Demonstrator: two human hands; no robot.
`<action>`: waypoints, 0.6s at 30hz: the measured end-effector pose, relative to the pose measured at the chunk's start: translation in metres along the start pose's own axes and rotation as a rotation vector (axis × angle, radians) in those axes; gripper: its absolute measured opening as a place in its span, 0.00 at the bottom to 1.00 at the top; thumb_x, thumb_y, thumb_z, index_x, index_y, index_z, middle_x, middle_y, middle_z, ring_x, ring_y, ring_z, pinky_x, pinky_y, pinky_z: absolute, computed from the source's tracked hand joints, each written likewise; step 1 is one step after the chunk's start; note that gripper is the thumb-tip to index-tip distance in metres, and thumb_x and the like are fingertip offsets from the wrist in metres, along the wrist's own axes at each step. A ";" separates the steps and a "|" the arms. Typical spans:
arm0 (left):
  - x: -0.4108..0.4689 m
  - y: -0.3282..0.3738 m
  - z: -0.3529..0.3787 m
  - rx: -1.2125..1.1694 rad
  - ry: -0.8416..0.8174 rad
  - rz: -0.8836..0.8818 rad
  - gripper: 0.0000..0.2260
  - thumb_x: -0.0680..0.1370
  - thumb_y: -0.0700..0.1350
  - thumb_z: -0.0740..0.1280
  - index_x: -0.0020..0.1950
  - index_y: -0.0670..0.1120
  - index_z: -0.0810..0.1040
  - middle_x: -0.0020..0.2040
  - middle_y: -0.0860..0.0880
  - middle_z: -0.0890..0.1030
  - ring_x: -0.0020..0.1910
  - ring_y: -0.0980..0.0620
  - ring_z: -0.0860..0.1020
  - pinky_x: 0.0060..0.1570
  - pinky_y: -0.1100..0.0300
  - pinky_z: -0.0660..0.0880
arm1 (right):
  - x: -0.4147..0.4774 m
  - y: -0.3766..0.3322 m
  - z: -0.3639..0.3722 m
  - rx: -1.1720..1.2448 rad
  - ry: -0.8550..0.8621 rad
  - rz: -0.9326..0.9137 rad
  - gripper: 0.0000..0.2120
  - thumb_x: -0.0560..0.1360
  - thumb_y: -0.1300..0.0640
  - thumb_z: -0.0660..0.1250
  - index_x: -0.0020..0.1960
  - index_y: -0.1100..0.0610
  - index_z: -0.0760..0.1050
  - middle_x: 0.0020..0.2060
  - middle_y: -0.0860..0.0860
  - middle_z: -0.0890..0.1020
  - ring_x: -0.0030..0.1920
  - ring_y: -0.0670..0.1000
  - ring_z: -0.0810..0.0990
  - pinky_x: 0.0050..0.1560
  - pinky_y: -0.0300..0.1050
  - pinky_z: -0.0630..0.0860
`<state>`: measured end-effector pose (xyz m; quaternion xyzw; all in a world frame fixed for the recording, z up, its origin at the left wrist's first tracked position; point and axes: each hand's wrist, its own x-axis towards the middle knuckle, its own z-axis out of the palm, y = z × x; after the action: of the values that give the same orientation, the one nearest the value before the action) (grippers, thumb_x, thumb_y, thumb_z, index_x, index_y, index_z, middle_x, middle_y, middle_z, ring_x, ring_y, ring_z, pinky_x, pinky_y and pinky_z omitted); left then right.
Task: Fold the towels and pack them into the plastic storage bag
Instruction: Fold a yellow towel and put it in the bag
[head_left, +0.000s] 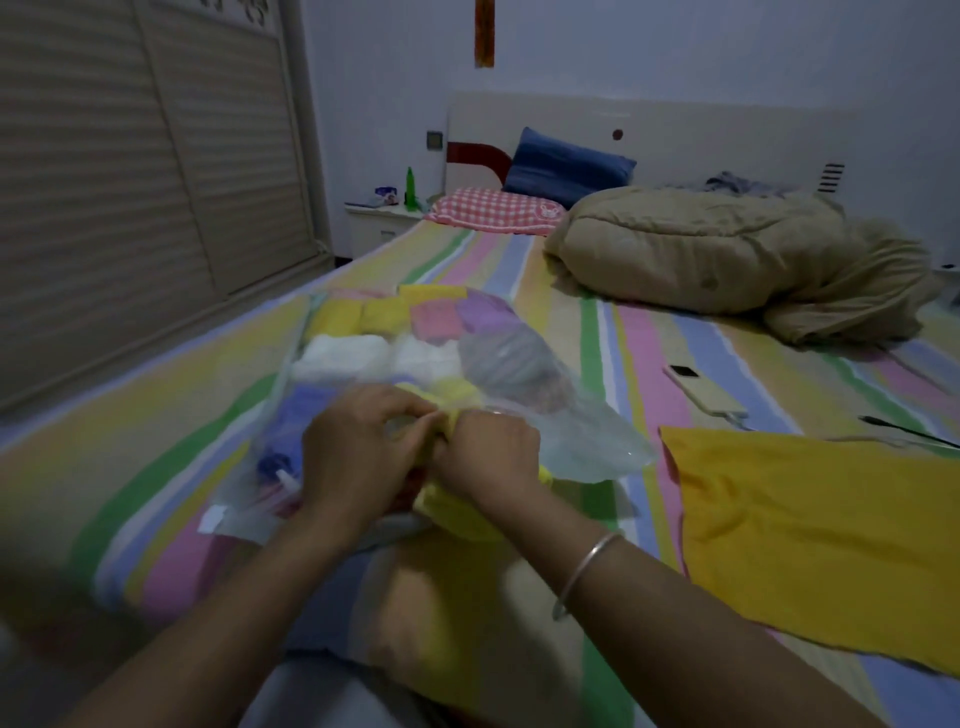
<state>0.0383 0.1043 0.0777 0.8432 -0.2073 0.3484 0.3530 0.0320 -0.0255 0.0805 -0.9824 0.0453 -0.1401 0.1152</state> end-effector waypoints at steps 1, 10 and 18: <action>-0.001 0.000 0.001 -0.002 0.001 0.007 0.08 0.70 0.52 0.70 0.41 0.50 0.85 0.40 0.52 0.84 0.43 0.49 0.82 0.43 0.51 0.78 | 0.011 -0.001 -0.002 0.025 -0.024 0.038 0.14 0.75 0.47 0.60 0.51 0.54 0.79 0.52 0.54 0.81 0.53 0.56 0.80 0.44 0.43 0.67; -0.009 0.000 0.002 -0.016 -0.007 0.029 0.06 0.72 0.52 0.70 0.41 0.51 0.84 0.40 0.56 0.84 0.43 0.54 0.81 0.42 0.53 0.77 | 0.062 0.042 -0.022 0.319 -0.580 0.240 0.25 0.81 0.50 0.59 0.75 0.58 0.62 0.73 0.54 0.66 0.71 0.56 0.66 0.71 0.48 0.61; -0.009 0.004 0.009 -0.008 0.023 0.026 0.08 0.73 0.52 0.68 0.41 0.50 0.83 0.40 0.55 0.83 0.42 0.54 0.80 0.42 0.55 0.76 | 0.056 0.065 -0.020 0.254 -0.515 0.214 0.24 0.76 0.40 0.61 0.66 0.53 0.72 0.61 0.53 0.75 0.61 0.55 0.74 0.59 0.45 0.70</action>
<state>0.0340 0.0963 0.0688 0.8348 -0.2154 0.3619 0.3545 0.0759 -0.0994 0.0979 -0.9530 0.0997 0.1218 0.2589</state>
